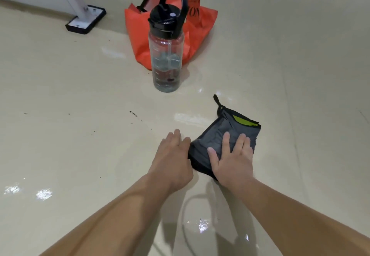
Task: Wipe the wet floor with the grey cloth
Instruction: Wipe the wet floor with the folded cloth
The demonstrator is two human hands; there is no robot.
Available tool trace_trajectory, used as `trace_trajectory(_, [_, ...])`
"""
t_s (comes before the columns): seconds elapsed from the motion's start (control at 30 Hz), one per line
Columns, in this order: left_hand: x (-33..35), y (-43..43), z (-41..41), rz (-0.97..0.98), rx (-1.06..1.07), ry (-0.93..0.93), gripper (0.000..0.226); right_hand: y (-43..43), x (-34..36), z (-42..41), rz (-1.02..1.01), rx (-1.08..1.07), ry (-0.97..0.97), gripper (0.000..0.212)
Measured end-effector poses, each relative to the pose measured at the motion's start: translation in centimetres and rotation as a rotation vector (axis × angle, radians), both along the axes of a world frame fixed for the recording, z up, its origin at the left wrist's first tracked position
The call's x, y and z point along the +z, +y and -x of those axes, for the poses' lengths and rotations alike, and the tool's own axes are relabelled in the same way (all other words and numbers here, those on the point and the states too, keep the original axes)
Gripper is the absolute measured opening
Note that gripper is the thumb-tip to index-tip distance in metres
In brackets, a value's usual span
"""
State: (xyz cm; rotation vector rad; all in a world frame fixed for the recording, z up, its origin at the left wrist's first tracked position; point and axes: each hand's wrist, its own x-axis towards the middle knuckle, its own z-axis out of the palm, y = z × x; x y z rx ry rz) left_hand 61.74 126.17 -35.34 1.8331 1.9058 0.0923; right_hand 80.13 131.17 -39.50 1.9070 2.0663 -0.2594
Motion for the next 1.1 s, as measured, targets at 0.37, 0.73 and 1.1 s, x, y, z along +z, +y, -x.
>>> trace_trajectory(0.37, [-0.4, -0.3, 1.2, 0.120, -0.122, 0.136, 0.043, -3.2, 0.8, -2.7, 0.124, 0.235, 0.079, 0.081])
trace_trajectory(0.73, [-0.6, 6.0, 3.9, 0.441, 0.000, 0.383, 0.132, 12.7, 0.9, -3.7, 0.197, -0.231, 0.112, 0.104])
trace_trajectory(1.1, [-0.8, 5.0, 4.3, 0.427, 0.014, 0.318, 0.138, 12.2, -1.9, 6.7, -0.097, -0.138, 0.104, 0.086])
